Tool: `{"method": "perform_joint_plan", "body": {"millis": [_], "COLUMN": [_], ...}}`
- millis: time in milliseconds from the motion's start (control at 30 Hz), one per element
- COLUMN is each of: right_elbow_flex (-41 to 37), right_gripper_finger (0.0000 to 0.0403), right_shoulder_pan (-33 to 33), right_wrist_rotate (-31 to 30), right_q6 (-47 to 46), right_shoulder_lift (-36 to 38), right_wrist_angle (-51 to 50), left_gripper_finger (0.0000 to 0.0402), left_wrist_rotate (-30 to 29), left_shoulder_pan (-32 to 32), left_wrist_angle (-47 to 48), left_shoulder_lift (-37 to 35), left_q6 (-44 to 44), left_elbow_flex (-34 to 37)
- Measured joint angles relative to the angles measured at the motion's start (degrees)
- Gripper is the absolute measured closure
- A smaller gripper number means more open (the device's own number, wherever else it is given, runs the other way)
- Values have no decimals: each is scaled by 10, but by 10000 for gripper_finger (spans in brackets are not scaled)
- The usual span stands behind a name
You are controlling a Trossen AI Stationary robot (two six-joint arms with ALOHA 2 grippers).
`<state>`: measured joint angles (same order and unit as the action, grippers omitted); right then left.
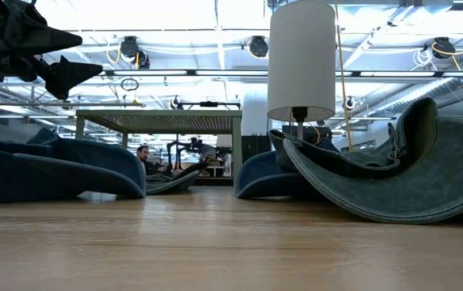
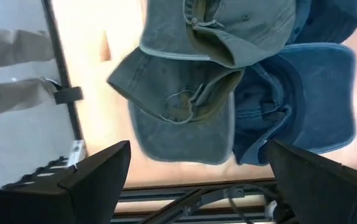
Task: Pick & Place hat
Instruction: Put the right gray cap on the shelf
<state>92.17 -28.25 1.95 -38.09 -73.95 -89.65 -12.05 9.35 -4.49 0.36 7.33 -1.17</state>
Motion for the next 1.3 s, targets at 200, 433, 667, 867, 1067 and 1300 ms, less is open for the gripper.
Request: {"method": "perform_joint_plan", "body": {"millis": [200, 433, 667, 867, 1067, 1300], "right_elbow_flex": [-50, -128, -230, -304, -342, -378], "right_gripper_finger": [30, 30, 30, 30, 30, 30], "right_shoulder_pan": [0, 0, 0, 12, 35, 67], "right_wrist_rotate": [-34, -34, -21, 10, 13, 46], "right_q6": [27, 48, 48, 48, 82, 117], "right_shoulder_lift": [0, -1, -1, -1, -1, 0], "right_wrist_angle": [9, 41, 99, 150, 199, 255], "left_gripper_finger": [66, 66, 66, 66, 66, 66], "left_wrist_rotate": [0, 0, 0, 0, 0, 0], "left_shoulder_pan": [0, 0, 0, 0, 0, 0], "left_wrist_angle": [0, 0, 0, 0, 0, 0], "left_shoulder_lift": [0, 0, 0, 0, 0, 0], "left_q6": [0, 0, 0, 0, 0, 0], "left_elbow_flex": [0, 0, 0, 0, 0, 0]}}
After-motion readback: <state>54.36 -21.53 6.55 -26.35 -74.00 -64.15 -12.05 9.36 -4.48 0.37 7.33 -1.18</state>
